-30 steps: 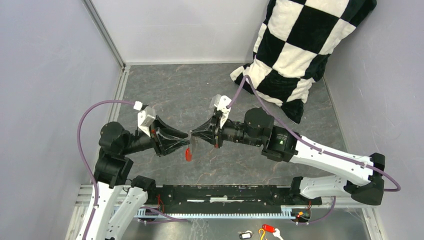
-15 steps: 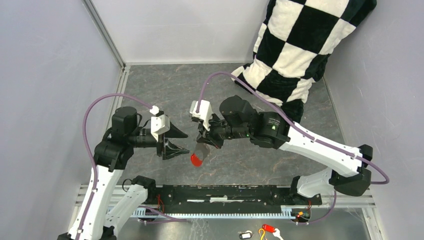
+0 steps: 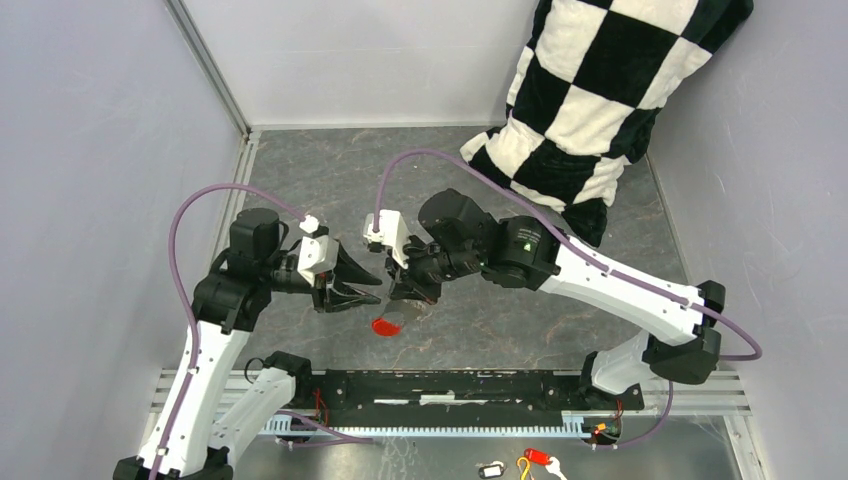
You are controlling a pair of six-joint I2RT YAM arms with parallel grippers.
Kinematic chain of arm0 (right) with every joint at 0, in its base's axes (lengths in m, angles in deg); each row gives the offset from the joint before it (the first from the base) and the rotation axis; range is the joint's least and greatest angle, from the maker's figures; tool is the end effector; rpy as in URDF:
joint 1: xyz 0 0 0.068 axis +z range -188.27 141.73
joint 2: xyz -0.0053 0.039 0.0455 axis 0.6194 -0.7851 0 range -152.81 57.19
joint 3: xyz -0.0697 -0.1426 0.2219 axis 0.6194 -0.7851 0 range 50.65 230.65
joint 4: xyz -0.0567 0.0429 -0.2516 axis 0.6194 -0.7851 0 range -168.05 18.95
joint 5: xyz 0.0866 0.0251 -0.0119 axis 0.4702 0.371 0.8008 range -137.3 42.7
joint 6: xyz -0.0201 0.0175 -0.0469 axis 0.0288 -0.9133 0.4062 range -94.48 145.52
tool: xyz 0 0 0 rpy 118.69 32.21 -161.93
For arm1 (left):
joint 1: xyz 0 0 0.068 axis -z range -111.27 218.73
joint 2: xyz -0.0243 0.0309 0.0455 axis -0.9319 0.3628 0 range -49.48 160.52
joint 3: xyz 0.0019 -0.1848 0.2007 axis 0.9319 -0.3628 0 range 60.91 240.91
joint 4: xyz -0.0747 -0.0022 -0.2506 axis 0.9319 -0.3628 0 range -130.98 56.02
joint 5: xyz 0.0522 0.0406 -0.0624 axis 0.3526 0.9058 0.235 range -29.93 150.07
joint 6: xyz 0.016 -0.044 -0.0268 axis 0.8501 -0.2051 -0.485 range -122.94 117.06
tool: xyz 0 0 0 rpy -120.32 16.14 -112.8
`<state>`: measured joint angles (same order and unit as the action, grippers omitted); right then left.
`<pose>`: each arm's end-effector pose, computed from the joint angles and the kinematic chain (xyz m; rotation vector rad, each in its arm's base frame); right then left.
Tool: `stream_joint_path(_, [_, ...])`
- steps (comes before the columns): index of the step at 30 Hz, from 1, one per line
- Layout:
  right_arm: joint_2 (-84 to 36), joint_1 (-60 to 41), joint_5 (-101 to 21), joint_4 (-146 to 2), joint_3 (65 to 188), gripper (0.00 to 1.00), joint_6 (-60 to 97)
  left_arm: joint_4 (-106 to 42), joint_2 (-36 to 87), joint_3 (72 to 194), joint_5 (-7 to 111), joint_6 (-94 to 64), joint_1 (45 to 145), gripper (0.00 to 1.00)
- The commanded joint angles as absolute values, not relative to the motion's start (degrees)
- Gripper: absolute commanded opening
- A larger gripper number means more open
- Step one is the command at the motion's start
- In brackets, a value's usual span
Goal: Put the keys on the keyring
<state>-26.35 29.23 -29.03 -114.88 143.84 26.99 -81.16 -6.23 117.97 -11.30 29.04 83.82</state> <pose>0.1087 0.2916 0.4155 -1.4658 1.7875 0.9753 0.1096 -0.0646 0.3642 1.3294 1.3437 -1.1128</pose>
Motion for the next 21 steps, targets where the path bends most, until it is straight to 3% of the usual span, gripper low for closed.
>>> stream_joint_path(1, [-28.14, 29.6, -25.93, -114.53, 148.65, 0.0, 27.72, -79.29, -5.88, 118.21, -17.32, 30.14, 83.76, 0.41])
stream_joint_path(8, [-29.49, 29.7, -25.21, -115.33, 150.29, 0.0, 27.54, -78.96, -5.6, 117.62, -18.56, 29.13, 83.82, 0.26])
stream_joint_path(14, [-29.77, 29.8, -24.32, -115.96, 151.11, 0.0, 27.62, -78.93, -5.96, 117.45, -18.09, 28.02, 84.01, 0.2])
stream_joint_path(17, [-29.71, 29.8, -24.25, -116.7, 151.65, 0.0, 27.8, -81.07, -5.93, 117.8, -17.48, 29.64, 84.23, 0.21])
stream_joint_path(21, [-29.36, 29.84, -24.18, -116.87, 151.56, 0.0, 27.98, -85.65, -5.17, 118.92, -17.2, 32.7, 84.62, 0.32])
